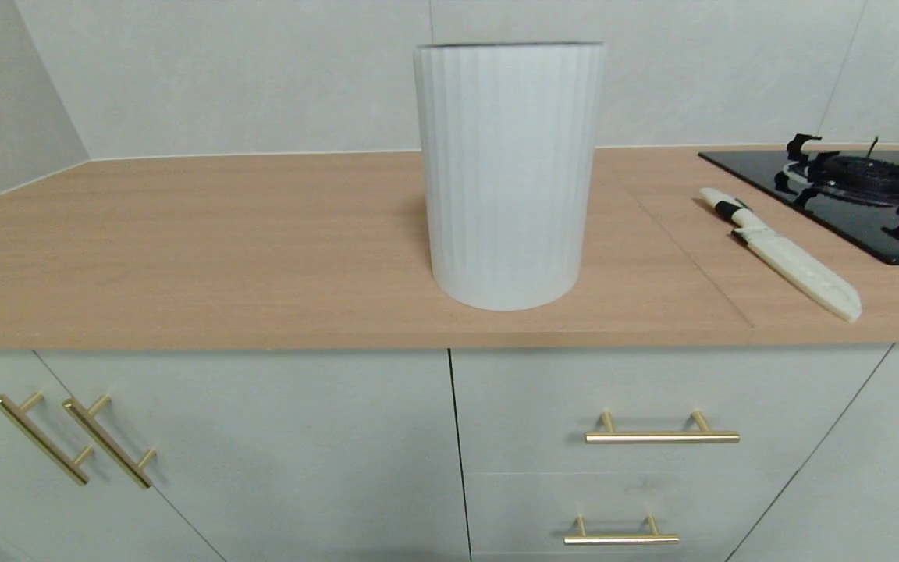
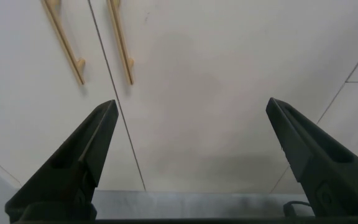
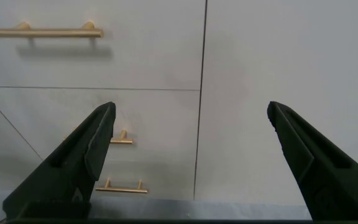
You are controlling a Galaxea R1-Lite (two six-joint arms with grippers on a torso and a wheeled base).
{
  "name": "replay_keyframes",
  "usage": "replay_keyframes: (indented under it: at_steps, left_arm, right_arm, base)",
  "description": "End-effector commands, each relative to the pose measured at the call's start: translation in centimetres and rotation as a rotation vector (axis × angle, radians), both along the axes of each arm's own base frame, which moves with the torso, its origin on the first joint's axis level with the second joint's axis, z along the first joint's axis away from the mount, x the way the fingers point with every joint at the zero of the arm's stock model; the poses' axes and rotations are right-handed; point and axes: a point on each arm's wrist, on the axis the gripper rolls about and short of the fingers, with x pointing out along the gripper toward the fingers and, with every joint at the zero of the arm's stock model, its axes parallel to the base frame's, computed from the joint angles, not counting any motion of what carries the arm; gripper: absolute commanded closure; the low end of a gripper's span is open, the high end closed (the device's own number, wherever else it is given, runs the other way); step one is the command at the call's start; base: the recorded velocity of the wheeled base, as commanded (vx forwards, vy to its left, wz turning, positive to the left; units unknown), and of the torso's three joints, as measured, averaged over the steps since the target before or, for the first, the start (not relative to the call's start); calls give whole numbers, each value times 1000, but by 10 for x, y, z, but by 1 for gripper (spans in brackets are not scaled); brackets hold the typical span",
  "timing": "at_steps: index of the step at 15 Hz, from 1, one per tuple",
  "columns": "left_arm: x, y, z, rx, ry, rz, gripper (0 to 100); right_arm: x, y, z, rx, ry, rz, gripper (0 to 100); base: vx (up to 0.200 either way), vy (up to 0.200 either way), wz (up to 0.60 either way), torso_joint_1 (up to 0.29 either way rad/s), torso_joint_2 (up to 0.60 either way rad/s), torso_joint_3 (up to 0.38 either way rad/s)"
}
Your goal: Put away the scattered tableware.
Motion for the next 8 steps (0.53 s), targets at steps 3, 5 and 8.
replay_keyframes:
  at_steps: [3,5,8]
  left_arm:
    - [0,0,0,-1,0,0,0]
    - [0,0,0,-1,1,0,0]
    - [0,0,0,-1,1,0,0]
  right_arm:
    - [0,0,0,1,1,1,0]
    - [0,0,0,1,1,1,0]
    - [0,0,0,-1,1,1,0]
  base:
    - [0,0,0,137,-522,-307]
    - [0,0,0,166,-471,-298]
    - [0,0,0,178,-478,-282]
